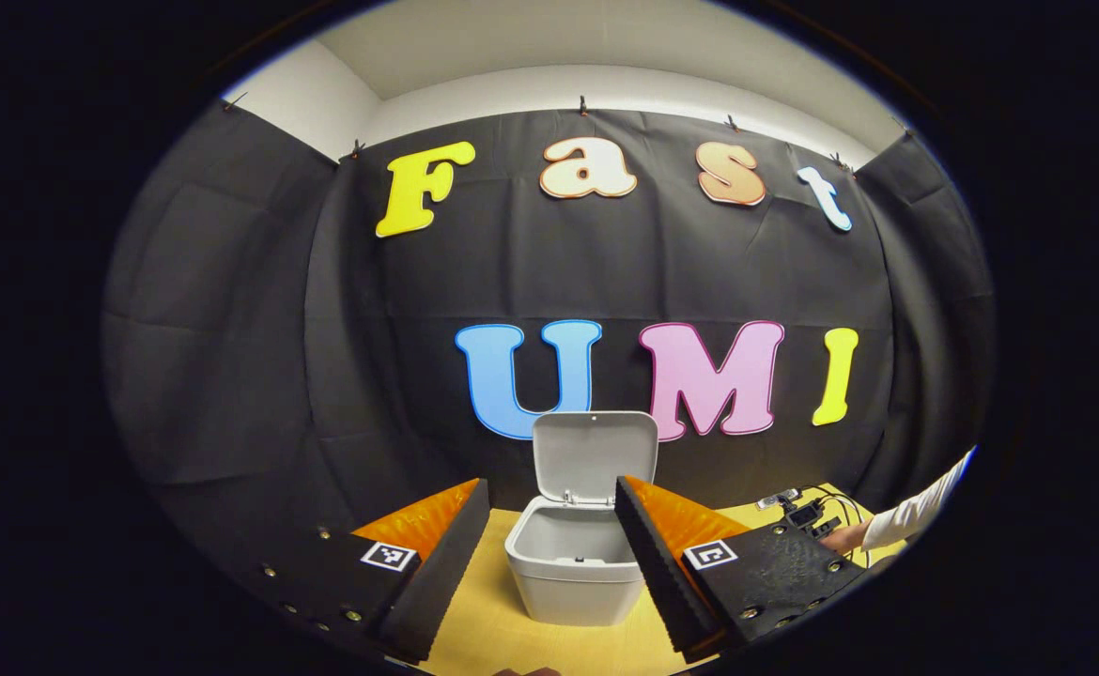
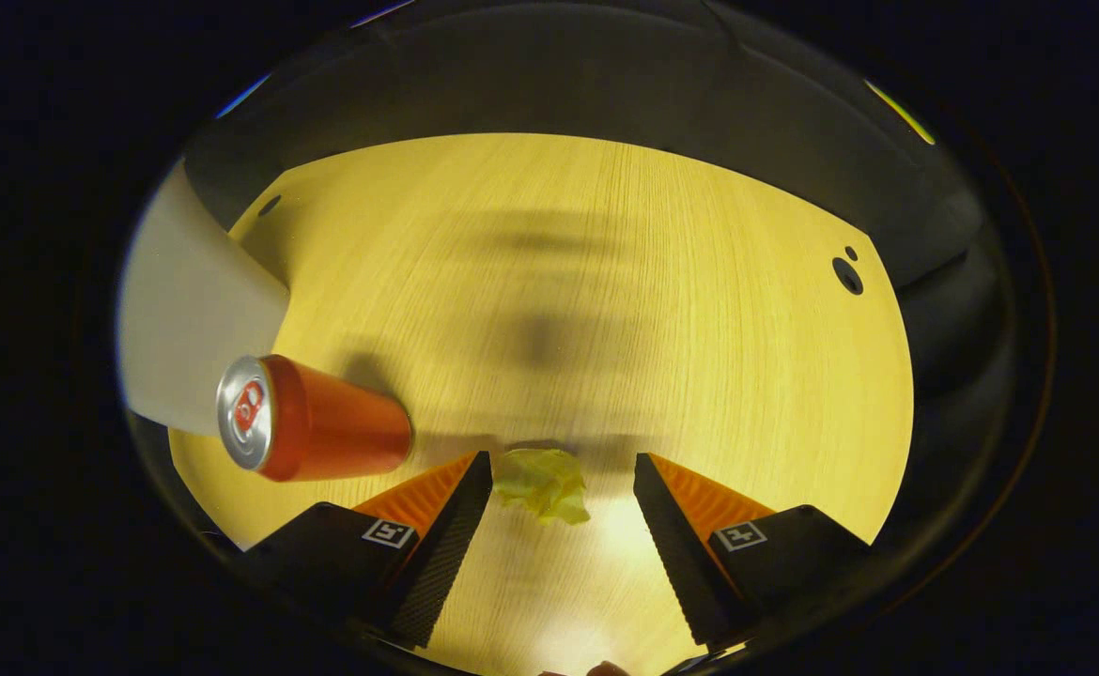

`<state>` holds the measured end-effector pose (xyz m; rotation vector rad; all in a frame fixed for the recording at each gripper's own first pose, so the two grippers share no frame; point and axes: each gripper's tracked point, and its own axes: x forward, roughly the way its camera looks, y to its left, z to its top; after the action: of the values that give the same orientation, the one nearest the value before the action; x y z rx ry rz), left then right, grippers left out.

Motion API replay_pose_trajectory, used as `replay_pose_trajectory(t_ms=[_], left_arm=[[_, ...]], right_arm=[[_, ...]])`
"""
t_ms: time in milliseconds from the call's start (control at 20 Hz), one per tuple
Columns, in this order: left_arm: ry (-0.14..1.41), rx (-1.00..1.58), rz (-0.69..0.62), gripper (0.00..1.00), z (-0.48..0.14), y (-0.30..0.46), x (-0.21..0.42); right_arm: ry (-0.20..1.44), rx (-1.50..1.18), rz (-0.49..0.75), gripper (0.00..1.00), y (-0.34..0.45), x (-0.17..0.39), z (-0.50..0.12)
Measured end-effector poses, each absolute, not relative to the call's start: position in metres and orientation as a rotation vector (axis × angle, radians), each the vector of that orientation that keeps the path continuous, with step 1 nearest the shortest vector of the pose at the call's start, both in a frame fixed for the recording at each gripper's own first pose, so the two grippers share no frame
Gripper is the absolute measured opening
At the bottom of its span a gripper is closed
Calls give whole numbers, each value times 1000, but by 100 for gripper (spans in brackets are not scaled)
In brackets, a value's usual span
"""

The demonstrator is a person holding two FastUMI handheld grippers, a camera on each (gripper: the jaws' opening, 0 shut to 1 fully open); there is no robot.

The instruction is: Press the lid of the desktop garbage bin to open it, pick up the crumpled paper on the desktop and throw it into the bin, then pick up the pop can on the desktop and drop it into the bin, and finally close the garbage bin lid.

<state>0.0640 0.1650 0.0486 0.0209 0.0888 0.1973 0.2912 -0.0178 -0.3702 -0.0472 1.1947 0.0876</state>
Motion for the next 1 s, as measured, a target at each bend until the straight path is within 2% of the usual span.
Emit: replay_pose_trajectory(t_ms=[100,150,200,250,300,350,450,500,550,750,1000], left_arm=[[95,31,210,88,45,169,60],[100,33,216,88,43,170,59],[103,31,219,88,43,170,58],[105,28,223,88,41,171,57],[107,24,226,88,40,171,57],[108,18,227,88,39,171,58],[107,6,225,88,38,170,60],[105,5,223,88,38,169,60],[102,5,220,88,38,170,60],[87,2,194,88,39,162,65],[75,9,153,88,40,153,76]], right_arm=[[1214,-61,89,99,-19,289,-380],[1229,-59,99,94,-20,288,-383],[1219,-32,106,77,-19,293,-381],[1219,-22,102,78,-22,294,-377],[1221,-10,107,58,-21,295,-377],[1228,-3,109,53,-23,295,-375],[1226,5,117,49,-22,293,-375],[1215,10,115,63,-25,294,-372],[1206,30,125,45,-24,295,-365],[1080,118,154,43,-24,310,-314],[795,95,231,43,-7,338,-195]])
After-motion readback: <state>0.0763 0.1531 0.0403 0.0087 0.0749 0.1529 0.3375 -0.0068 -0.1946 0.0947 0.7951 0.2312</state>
